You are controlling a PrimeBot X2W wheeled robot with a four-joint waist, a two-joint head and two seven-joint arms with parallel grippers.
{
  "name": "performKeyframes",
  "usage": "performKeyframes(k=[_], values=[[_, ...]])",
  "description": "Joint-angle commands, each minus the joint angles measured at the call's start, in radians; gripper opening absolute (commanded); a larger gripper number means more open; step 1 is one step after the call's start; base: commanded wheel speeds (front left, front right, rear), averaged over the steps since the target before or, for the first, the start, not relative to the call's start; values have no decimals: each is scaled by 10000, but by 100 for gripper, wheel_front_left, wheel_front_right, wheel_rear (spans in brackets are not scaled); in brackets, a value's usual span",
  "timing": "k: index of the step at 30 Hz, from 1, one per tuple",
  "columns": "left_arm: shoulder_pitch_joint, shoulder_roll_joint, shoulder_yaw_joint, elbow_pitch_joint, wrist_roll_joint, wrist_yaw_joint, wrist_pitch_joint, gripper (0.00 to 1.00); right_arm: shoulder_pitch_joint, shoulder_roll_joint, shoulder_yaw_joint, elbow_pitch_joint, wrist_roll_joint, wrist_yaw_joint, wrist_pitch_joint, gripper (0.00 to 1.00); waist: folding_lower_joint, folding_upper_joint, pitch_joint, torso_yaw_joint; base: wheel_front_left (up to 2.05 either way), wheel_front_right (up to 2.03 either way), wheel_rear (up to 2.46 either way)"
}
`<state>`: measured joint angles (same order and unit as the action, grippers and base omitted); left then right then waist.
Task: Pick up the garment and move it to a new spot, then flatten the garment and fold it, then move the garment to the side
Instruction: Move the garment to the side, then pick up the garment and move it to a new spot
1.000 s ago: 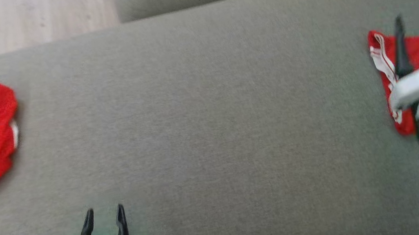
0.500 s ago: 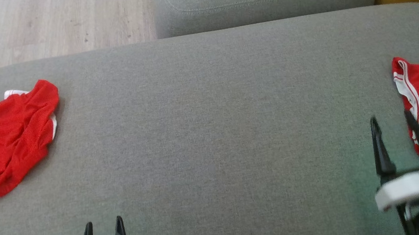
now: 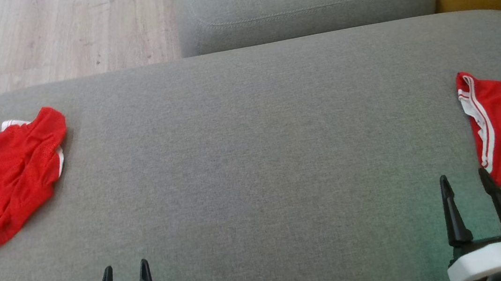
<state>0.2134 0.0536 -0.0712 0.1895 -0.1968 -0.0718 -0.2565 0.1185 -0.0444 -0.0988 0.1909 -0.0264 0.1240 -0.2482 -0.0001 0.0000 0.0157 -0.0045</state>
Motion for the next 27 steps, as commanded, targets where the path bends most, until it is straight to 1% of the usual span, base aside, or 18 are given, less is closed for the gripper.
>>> performKeyframes(k=[1, 20, 25, 27], values=[[-209, -33, 246, -284, 18, -43, -53, 100, -169, -60, 313, -349, 92, 67, -134, 100, 1, 0, -39, -48, 0, 0, 0], [-151, -33, 249, -260, 53, -41, -53, 100, -75, -59, 544, -280, 255, 67, -135, 100, 1, 0, -107, 44, 0, 0, 0], [-197, -33, 233, -255, 84, -64, -53, 100, -21, -59, 526, -269, 263, 67, -135, 100, 1, 0, -122, 234, 0, 0, 0], [-223, -33, 246, -250, 100, -72, -53, 100, 4, -59, 549, -283, 282, 67, -135, 100, 1, 0, -144, 452, 0, 0, 0]])
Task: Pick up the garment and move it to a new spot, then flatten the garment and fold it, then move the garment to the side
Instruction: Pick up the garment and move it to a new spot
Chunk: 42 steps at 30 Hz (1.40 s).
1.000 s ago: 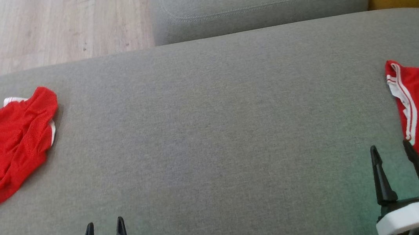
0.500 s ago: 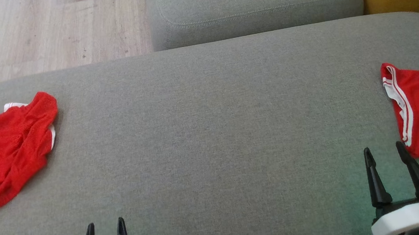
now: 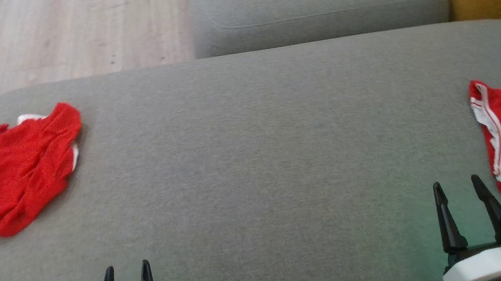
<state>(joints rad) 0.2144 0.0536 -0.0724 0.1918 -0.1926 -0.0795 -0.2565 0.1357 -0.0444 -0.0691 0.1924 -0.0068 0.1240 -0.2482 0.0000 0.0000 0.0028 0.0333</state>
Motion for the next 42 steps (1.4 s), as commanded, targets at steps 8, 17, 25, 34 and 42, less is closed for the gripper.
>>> performKeyframes(k=[8, 17, 25, 34, 42], values=[[-151, -33, 318, -215, 100, -12, -53, 100, -35, -59, 400, -283, 154, 67, -135, 100, 0, 0, -204, 1704, 0, 0, 0], [176, -34, 491, -294, 44, 51, -53, 100, -130, -59, 790, -225, 133, 67, -135, 100, 0, 0, -323, 3214, 0, 0, 0], [-54, -34, 719, -600, -13, 29, -53, 100, -326, -59, 948, -231, 23, 67, -135, 100, 0, 0, 195, 2981, 0, 0, 0], [-2394, 118, 1903, -799, -659, -223, -53, 100, -1335, -58, 682, -641, -817, 67, -135, 100, 0, 0, 2713, 1959, 0, 0, 0], [-6232, 1907, 2563, 1161, -1702, -438, 766, 100, -1915, -58, 164, -1039, -1635, 67, -135, 100, 0, 0, 4930, 1668, 0, 0, 0]])
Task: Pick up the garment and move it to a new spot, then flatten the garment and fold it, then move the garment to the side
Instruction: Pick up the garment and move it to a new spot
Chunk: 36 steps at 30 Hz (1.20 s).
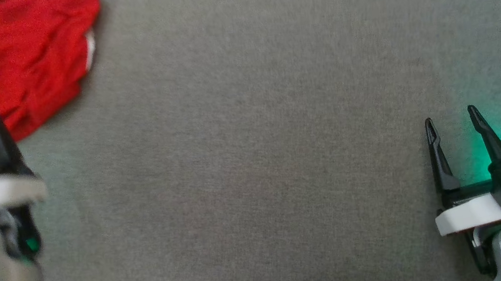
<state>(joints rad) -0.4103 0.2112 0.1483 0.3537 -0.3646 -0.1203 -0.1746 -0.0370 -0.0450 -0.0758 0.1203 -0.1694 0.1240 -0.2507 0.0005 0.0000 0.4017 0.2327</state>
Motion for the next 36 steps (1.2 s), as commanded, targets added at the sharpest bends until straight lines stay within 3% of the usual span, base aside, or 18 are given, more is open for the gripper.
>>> performKeyframes(k=[1, 6, 16, 17, 18, 26, 32, 36], values=[[-493, 536, 326, -77, -67, -42, 76, 100, -219, -53, 208, -350, -92, 67, -111, 100, -5, 0, 1088, -332, 0, 0, 0], [-2533, 1183, -52, 2202, -344, -78, 834, 100, -355, -53, 334, -518, -397, 67, -111, 100, -5, 0, 1587, -490, 0, 0, 0], [-4636, 1464, -471, 6431, -631, -93, 1816, 100, -216, -53, 242, -588, -555, 67, -111, 100, -5, 0, 1692, -955, 0, 0, 0], [-4721, 1481, -546, 6676, -636, -95, 1886, 60, -182, -53, 227, -582, -523, 67, -111, 100, -5, 0, 1644, -979, 0, 0, 0], [-4788, 1497, -677, 6838, -635, -97, 1927, 0, -150, -53, 217, -571, -486, 67, -111, 100, -5, 0, 1589, -999, 0, 0, 0], [-4959, 1903, -2061, 6134, -1517, -101, 1679, 0, -163, -53, 442, -293, -19, 67, -111, 100, -5, 0, 771, -1072, 0, 0, 0], [-4549, 2420, -3310, 4223, -2284, -102, 1610, 0, -169, -53, 765, 93, 564, 67, -111, 100, -5, 0, -310, -1365, 0, 0, 0], [-3877, 2267, -3935, 2508, -2827, -102, 2005, 0, -55, -53, 994, 349, 1023, 67, -111, 100, -5, 0, -1067, -1690, 0, 0, 0]])
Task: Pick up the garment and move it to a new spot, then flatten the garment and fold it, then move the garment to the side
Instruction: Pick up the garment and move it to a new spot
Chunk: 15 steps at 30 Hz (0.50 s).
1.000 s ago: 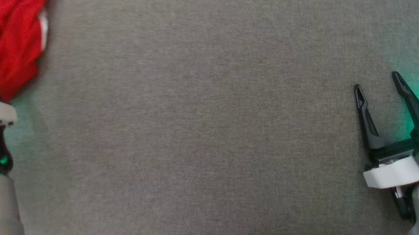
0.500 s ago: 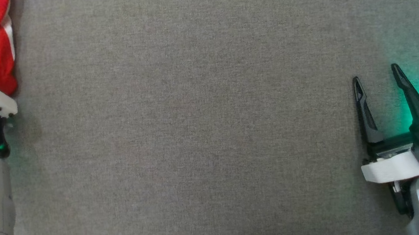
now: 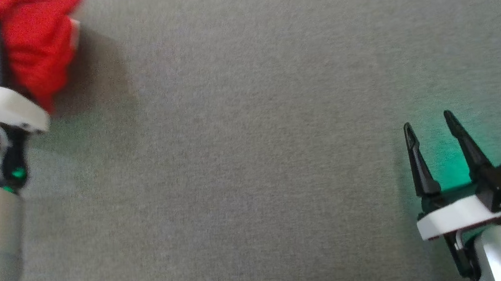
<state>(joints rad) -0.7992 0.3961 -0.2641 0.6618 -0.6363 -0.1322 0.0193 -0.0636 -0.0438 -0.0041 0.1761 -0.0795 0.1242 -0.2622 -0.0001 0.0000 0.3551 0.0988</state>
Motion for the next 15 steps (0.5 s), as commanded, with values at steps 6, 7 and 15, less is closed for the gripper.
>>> performKeyframes(k=[6, 7, 15], values=[[1639, -360, -199, -3541, -760, 329, 819, 0, 380, -64, 535, 45, 688, 65, 4, 100, 1, 0, -1426, -1060, 0, 0, 0], [1950, -515, -289, -4111, -864, 446, 963, 0, 410, -64, 582, 68, 753, 65, 4, 100, 1, 0, -1499, -1176, 0, 0, 0], [3956, -1369, -958, -7940, -1607, 1120, 1674, 0, 580, -64, 772, 88, 1070, 65, 4, 100, 1, 0, -1704, -2058, 0, 0, 0]])
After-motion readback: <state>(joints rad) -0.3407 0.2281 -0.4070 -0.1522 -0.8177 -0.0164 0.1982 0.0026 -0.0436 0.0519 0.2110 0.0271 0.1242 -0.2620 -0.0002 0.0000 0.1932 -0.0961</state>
